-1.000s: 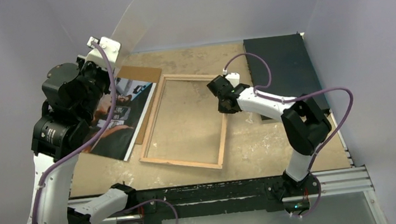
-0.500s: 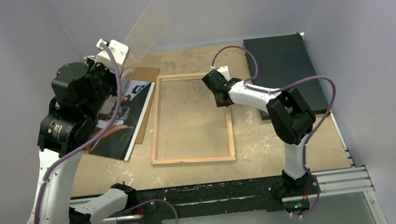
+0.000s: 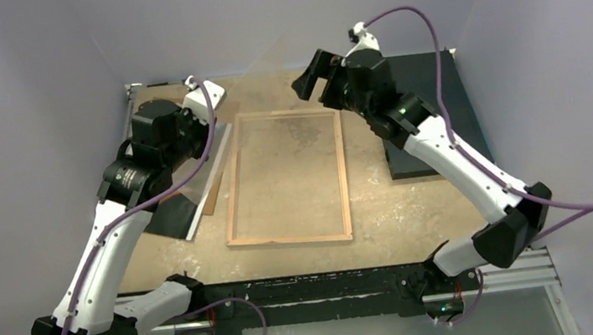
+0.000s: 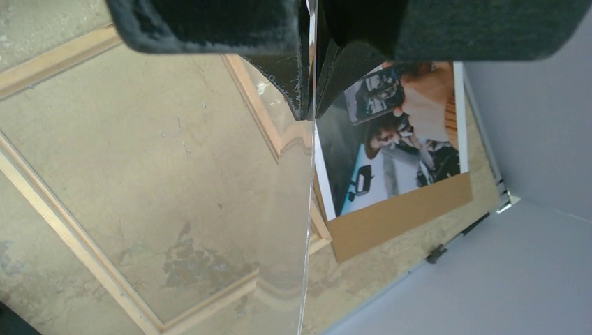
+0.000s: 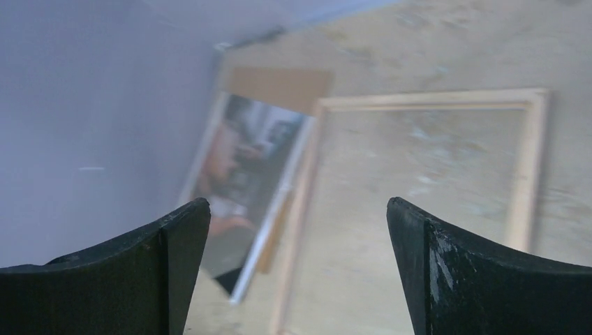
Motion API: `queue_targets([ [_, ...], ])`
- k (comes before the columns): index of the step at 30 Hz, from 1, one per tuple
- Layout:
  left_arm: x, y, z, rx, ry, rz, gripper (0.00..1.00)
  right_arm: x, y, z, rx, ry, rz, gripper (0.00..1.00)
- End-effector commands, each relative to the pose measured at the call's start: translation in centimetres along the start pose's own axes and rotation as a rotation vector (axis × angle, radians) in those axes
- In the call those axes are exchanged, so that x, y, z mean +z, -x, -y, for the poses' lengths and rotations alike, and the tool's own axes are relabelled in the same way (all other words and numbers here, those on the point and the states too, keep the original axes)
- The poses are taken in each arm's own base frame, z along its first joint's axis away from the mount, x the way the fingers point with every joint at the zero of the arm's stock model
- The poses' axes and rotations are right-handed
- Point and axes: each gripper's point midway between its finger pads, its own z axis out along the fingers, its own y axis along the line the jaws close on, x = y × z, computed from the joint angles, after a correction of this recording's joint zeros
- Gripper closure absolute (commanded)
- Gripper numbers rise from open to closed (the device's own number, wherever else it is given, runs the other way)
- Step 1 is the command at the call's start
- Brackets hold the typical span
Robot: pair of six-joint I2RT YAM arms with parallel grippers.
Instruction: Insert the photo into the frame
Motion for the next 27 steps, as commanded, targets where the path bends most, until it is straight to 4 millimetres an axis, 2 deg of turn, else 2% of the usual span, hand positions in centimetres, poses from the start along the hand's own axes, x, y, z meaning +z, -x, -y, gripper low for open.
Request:
queue_targets([
  [1,1.2,1.4,1.2,-0.035,-0.056,0.091,1.0,-1.6,1.0,-5.8,0.219,0.208,-0.049,0.01],
  [6,2.6,0.1,1.9,-0.01,-0.087,0.05,1.0,-0.1,-0.6,-8.4,0.241,0.204,-0.127,0.01],
  [11,3.5,-0.2,3.1,0.005,-0.138,0.03,1.0,1.0,-2.3,-10.3,0.252,0.212,-0.166,0.03],
  [14,3.4,-0.1,4.0,0.018,-0.173,0.033,1.0,1.1,-2.7,-10.4,0.253,0.205,-0.175,0.04],
  [18,3.1,-0.3,4.2,0.047,-0.18,0.03,1.0,-0.2,-1.9,-10.6,0.257,0.215,-0.168,0.03],
  [21,3.3,-1.1,4.7,0.047,-0.194,0.012,1.0,-0.2,-1.2,-11.0,0.248,0.216,-0.15,0.04],
  [27,3.8,-1.5,6.2,0.033,-0.23,-0.013,1.0,0.5,-2.9,-11.3,0.273,0.2,-0.204,0.07],
])
